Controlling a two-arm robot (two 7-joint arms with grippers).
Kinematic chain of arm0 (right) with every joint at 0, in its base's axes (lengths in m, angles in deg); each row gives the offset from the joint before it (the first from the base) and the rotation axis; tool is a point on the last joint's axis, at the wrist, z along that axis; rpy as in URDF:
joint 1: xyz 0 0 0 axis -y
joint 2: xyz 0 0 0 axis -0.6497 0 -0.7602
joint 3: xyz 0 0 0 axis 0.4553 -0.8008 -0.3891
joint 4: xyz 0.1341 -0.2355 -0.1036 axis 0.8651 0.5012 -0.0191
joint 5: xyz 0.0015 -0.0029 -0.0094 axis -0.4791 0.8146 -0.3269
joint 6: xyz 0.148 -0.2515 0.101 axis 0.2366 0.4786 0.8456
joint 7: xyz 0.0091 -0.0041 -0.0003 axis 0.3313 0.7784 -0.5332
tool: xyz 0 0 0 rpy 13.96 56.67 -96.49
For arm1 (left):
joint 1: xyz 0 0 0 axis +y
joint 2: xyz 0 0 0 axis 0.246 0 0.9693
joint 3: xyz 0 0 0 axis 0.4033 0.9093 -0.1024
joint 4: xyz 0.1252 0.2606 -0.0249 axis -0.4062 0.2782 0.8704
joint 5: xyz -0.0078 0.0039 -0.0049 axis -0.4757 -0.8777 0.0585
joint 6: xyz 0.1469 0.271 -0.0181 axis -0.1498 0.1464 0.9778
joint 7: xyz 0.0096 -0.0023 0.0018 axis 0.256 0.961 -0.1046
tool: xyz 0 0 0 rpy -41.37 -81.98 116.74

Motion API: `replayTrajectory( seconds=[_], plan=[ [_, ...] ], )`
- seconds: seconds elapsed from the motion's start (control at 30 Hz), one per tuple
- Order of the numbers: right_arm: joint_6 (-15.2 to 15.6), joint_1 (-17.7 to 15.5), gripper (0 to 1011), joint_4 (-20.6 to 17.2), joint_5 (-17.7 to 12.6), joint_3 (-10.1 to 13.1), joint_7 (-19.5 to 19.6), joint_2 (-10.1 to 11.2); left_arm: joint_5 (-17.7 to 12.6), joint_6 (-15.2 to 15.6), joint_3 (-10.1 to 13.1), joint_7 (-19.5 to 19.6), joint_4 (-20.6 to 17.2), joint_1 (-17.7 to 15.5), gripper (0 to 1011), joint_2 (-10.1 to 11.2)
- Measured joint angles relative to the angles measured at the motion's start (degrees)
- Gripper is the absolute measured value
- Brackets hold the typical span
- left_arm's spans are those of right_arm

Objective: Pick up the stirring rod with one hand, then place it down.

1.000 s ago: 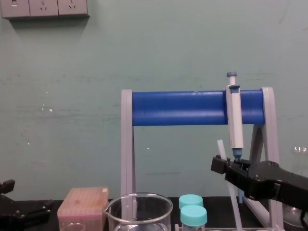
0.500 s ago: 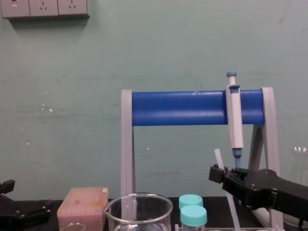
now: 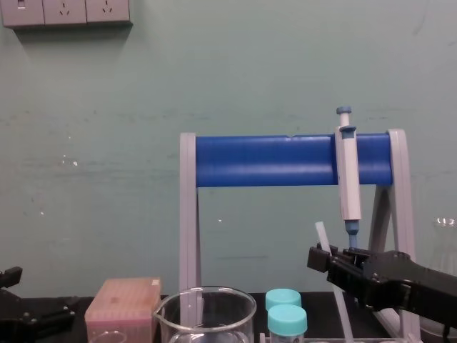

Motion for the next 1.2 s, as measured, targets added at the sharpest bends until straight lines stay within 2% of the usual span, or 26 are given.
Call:
replayTrajectory(
  seconds=[0.17, 0.2, 0.3, 0.33, 0.5, 0.53, 0.67, 0.7, 0.8, 0.9, 0.93, 1.0, 1.07, 1.17, 1.2],
  plan=[
    [0.00, 0.00, 262, 0.00, -0.08, 0.02, -0.07, 0.00, 0.00, 0.00, 0.00, 0.00, 0.00, 0.00, 1000, 0.00],
    [0.00, 0.00, 327, 0.00, -0.09, 0.03, -0.09, 0.00, 0.00, 0.00, 0.00, 0.00, 0.00, 0.00, 1000, 0.00],
    [-0.01, 0.00, 385, 0.00, -0.10, 0.04, -0.11, 0.00, 0.00, 0.00, 0.00, 0.00, 0.00, 0.00, 1000, 0.00],
    [-0.01, 0.00, 445, 0.00, -0.11, 0.05, -0.12, 0.00, 0.00, 0.00, 0.00, 0.00, 0.00, 0.00, 1000, 0.00],
    [-0.03, 0.00, 590, 0.00, -0.15, 0.07, -0.15, 0.00, 0.00, 0.00, 0.00, 0.00, 0.00, 0.00, 1000, 0.00],
    [-0.03, 0.00, 651, 0.00, -0.16, 0.08, -0.15, 0.00, 0.00, 0.00, 0.00, 0.00, 0.00, 0.00, 1000, 0.00],
    [-0.03, 0.00, 742, 0.00, -0.18, 0.09, -0.17, 0.00, 0.00, 0.00, 0.00, 0.00, 0.00, 0.00, 1000, 0.00],
    [-0.03, 0.00, 797, 0.00, -0.18, 0.09, -0.18, 0.00, 0.00, 0.00, 0.00, 0.00, 0.00, 0.00, 1000, 0.00],
    [0.24, -0.02, 875, -0.45, 0.19, 0.09, 0.31, 0.16, 0.00, 0.00, 0.00, 0.00, 0.00, 0.00, 1000, 0.00],
    [1.16, -0.58, 942, -2.57, 1.83, 0.70, 3.70, 0.82, 0.00, 0.00, 0.00, 0.00, 0.00, 0.00, 1000, 0.00],
    [1.60, -1.21, 985, -4.04, 2.87, 1.48, 6.31, 1.18, 0.00, 0.00, 0.00, 0.00, 0.00, 0.00, 1000, 0.00],
    [2.11, -2.02, 1003, -5.55, 4.34, 2.42, 9.83, 1.46, 0.00, 0.00, 0.00, 0.00, 0.00, 0.00, 1000, 0.00],
    [3.30, -3.53, 1000, -8.05, 7.22, 4.25, 16.43, 1.92, 0.00, 0.00, 0.00, 0.00, 0.00, 0.00, 1000, 0.00],
    [5.37, -5.17, 1000, -10.11, 10.39, 6.02, 23.57, 2.28, 0.00, 0.00, 0.00, 0.00, 0.00, 0.00, 1000, 0.00],
    [7.49, -6.33, 1000, -11.35, 12.65, 7.06, 28.51, 2.44, 0.00, 0.00, 0.00, 0.00, 0.00, 0.00, 1000, 0.00]
  ],
)
